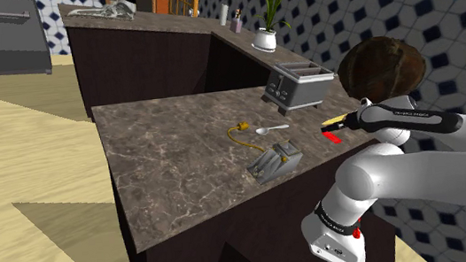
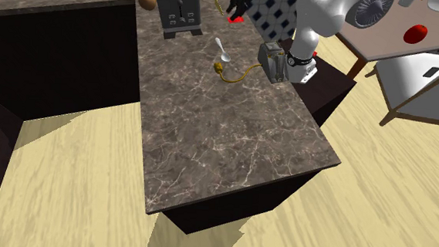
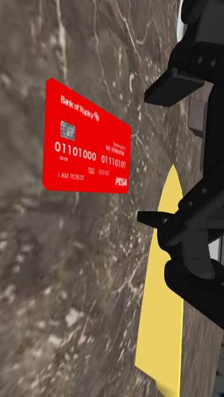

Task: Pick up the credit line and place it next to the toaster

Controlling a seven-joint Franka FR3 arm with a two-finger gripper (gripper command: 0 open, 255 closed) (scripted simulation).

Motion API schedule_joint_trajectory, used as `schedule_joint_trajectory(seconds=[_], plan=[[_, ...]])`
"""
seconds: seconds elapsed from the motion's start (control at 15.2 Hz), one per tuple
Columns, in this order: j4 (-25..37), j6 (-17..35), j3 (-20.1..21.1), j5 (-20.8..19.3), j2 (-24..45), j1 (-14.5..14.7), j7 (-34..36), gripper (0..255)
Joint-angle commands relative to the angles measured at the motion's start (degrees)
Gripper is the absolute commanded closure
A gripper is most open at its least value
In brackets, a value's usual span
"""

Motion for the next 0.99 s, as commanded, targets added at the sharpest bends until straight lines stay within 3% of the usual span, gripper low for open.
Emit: schedule_joint_trajectory(seconds=[0.0,0.2,0.46,0.92], plan=[[0.0,0.0,0.0,0.0,0.0,0.0,0.0,0],[0.0,0.0,0.0,0.0,0.0,0.0,0.0,0],[-0.4,-12.6,8.1,2.3,-9.3,-10.3,-1.7,0],[-0.4,-12.6,8.1,2.4,-9.3,-10.3,-1.7,0]])
